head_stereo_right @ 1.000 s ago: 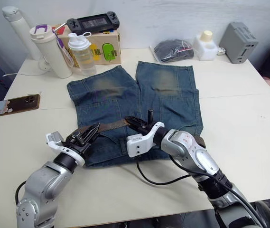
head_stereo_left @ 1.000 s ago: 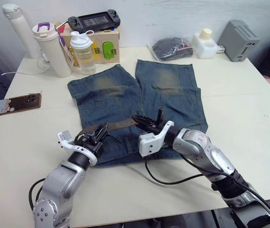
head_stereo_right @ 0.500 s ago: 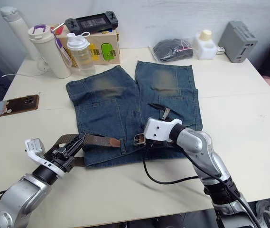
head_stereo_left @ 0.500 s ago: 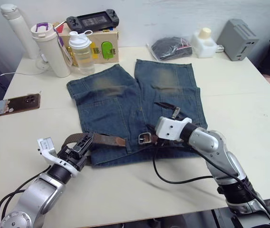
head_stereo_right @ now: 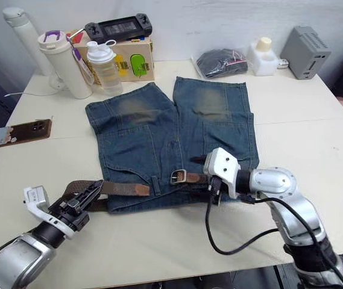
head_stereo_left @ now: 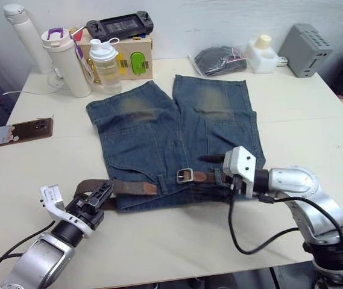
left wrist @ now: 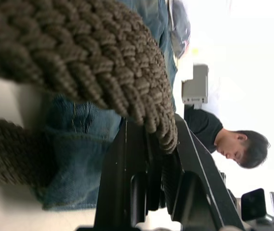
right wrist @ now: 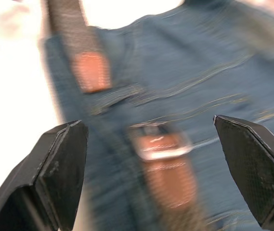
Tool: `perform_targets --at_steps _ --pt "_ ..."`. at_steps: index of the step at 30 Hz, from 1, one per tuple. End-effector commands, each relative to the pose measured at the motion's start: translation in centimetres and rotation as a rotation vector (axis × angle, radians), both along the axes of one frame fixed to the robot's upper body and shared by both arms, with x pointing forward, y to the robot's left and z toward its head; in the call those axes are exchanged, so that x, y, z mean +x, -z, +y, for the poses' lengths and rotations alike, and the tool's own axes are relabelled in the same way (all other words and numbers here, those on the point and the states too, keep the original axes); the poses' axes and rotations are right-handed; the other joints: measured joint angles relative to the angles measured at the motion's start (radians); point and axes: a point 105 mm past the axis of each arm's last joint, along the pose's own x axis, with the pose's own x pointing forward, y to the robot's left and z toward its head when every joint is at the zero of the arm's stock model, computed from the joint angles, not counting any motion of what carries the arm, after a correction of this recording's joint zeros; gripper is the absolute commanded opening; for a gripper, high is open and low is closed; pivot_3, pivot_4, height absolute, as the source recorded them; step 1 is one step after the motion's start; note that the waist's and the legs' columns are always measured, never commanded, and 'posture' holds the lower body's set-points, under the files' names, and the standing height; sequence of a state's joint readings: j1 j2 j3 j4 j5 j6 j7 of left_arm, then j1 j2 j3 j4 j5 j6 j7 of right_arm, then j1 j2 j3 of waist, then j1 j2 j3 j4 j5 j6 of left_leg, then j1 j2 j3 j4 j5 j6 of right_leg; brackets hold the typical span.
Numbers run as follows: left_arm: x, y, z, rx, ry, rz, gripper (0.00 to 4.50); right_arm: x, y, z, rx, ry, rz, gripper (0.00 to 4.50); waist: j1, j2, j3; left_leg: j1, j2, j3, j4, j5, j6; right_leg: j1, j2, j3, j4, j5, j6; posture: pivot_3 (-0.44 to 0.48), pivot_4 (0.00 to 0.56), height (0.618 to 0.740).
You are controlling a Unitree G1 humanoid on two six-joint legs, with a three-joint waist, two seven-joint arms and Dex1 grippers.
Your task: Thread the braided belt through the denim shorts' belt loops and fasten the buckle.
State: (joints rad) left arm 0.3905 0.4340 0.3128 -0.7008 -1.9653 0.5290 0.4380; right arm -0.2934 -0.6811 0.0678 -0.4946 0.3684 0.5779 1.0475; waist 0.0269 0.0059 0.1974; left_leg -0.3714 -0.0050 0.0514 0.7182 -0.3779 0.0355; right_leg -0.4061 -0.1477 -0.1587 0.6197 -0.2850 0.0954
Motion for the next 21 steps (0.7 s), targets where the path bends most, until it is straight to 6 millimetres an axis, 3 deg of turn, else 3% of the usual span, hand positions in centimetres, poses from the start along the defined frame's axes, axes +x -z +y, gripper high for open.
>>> perform_targets --at_steps 1,12,21 --pt "0.1 -0.9 -1.0 -0.005 0.023 -0.025 0.00 -1.7 -0.8 -0.6 -0.024 -0.074 0.045 4.45 0.000 0.000 0.000 0.000 0.000 0.000 0.000 0.000 0.000 0.000 0.000 0.000 0.000 0.000 0.000 0.000 0.150 0.687" --pt "1.0 -1.0 -1.1 -0.005 -0.022 -0.008 0.00 -1.8 -1.3 -1.0 -0.025 -0.065 0.045 4.45 0.000 0.000 0.000 0.001 0.000 0.001 -0.001 0.000 0.000 0.000 0.000 -0.001 -0.001 0.000 0.000 0.000 0.150 0.687" --pt "1.3 -0.1 -3.1 0.054 0.060 -0.003 0.00 -1.3 -1.5 -0.8 -0.021 -0.037 0.017 4.45 0.004 0.000 0.000 0.001 0.000 0.001 -0.001 0.000 0.000 0.001 0.000 -0.001 -0.001 0.000 0.001 0.000 0.150 0.687"
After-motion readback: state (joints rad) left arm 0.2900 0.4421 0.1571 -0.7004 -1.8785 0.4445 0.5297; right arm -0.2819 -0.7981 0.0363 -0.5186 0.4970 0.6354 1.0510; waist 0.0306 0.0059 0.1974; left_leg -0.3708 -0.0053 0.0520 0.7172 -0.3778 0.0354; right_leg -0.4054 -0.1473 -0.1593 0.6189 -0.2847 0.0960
